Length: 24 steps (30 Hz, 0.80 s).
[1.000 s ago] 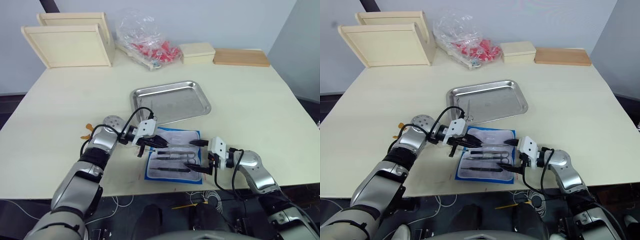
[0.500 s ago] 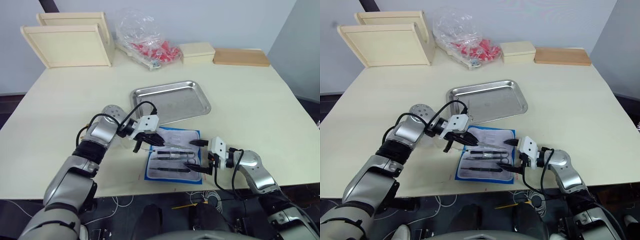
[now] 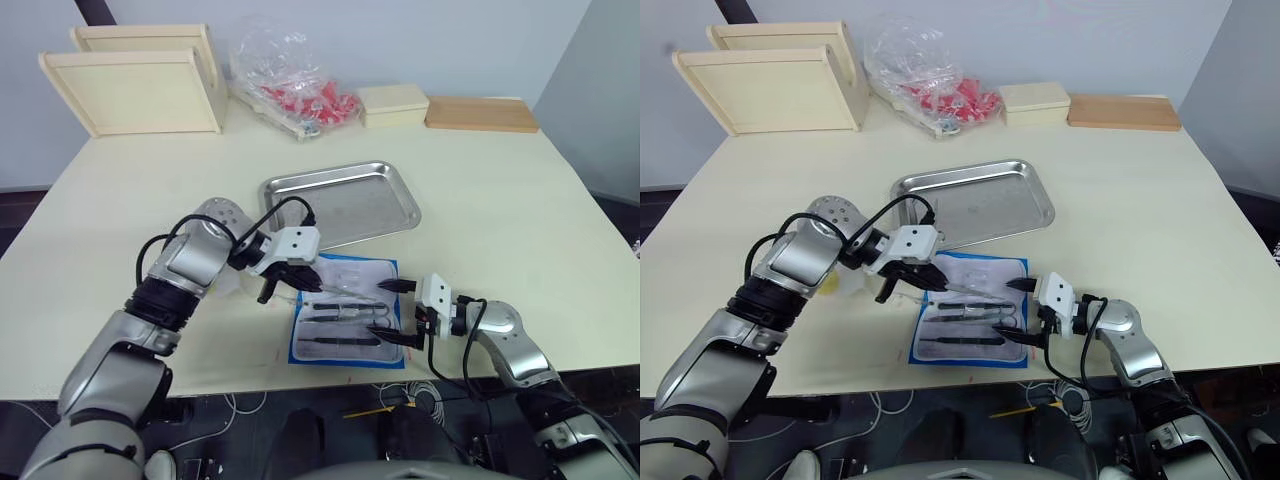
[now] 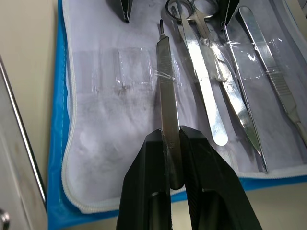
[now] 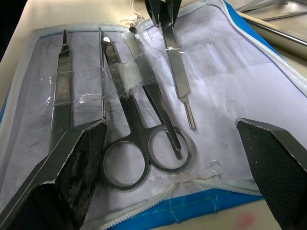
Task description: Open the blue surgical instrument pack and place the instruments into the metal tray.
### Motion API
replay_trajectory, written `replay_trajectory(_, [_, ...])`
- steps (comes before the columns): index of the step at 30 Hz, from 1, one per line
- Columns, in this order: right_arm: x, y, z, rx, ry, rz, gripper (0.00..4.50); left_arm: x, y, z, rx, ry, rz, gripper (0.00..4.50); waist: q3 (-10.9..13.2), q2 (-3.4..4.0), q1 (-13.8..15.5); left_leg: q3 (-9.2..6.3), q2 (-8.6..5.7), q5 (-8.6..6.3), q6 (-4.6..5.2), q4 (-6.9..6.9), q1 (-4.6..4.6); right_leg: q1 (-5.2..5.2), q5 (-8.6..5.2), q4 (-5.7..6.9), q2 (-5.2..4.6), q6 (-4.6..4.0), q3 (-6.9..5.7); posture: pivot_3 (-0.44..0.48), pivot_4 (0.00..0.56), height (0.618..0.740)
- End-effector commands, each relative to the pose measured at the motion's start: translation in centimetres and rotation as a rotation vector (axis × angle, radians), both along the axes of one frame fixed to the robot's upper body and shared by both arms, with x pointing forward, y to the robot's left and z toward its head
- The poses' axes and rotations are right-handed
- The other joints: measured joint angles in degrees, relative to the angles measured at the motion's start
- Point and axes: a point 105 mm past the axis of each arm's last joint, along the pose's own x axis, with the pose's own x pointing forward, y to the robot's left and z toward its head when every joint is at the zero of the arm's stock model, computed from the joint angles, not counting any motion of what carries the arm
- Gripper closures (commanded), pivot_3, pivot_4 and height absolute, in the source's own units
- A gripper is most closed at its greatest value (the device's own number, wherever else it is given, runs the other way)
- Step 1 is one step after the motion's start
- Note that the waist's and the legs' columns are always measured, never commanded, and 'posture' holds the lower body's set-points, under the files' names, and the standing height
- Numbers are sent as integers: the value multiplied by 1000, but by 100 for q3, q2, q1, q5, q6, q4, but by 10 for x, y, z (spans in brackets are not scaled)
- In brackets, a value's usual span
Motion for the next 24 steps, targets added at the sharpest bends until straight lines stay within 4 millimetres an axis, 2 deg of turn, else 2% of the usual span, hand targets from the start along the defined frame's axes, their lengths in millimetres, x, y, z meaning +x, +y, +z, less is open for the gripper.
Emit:
replay_trajectory(1, [-23, -10, -59, -130, 222, -25, 0, -5, -1, 6, 16, -3, -31, 4437, 0, -1, 0, 0, 0, 0, 0, 0, 0, 0, 0, 0, 0, 0, -1, 0, 150, 740])
replay_trajectory(9, [-24, -10, -60, -129, 224, -23, 0, -3, 9, 7, 49, -3, -5, 4437, 0, -1, -3, 1, 1, 0, 0, 0, 0, 0, 0, 1, 3, 0, -1, 0, 150, 740])
replay_trajectory(24, [-24, -16, -66, -179, 226, 7, 0, -1, 31, 21, 66, -17, 57, 4437, -3, -4, 2, 0, 1, 0, 0, 2, 14, 5, 1, 5, 2, 1, 14, 0, 150, 740])
